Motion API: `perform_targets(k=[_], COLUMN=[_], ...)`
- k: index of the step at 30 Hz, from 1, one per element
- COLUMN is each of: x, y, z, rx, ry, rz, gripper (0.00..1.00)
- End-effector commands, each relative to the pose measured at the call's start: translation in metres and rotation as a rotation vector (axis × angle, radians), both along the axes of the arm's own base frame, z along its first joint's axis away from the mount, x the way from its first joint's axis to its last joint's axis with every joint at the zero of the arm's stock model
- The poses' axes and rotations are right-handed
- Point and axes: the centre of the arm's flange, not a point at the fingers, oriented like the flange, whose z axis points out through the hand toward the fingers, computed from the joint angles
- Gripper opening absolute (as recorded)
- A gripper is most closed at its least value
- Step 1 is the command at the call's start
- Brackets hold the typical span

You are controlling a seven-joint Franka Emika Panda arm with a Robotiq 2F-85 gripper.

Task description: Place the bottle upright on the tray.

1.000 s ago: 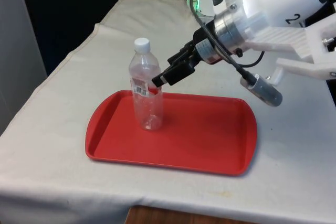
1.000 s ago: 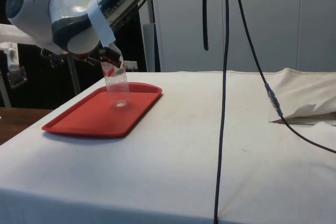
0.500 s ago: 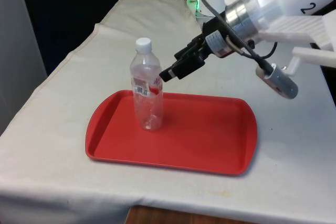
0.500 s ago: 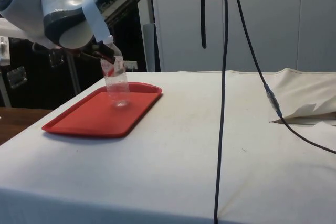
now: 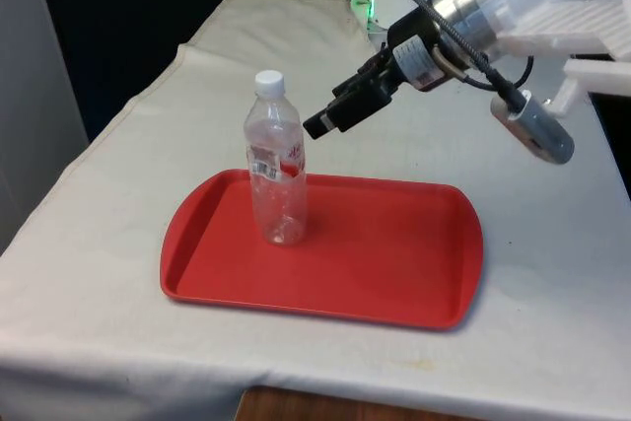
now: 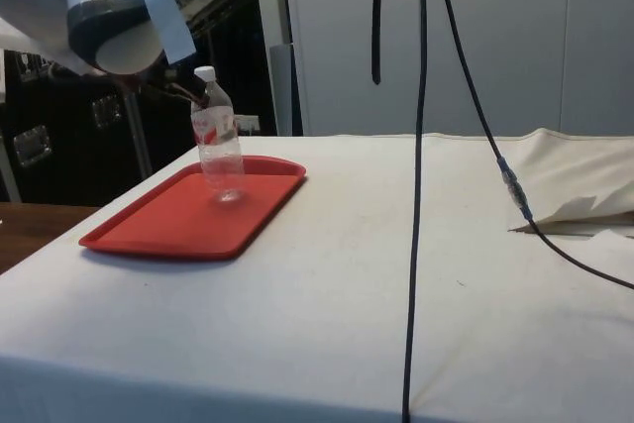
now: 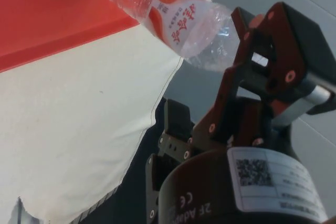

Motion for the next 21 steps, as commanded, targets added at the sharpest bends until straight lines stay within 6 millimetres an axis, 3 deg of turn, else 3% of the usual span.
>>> perform_targets(k=[1,21], x=[0.0,0.005], y=[0.0,-0.01], z=[0.005,0.017], rx=[0.02,0.114], ry=[-0.004,-0.041], rz=[-0.003,-0.025], gripper=[1.0,1.0])
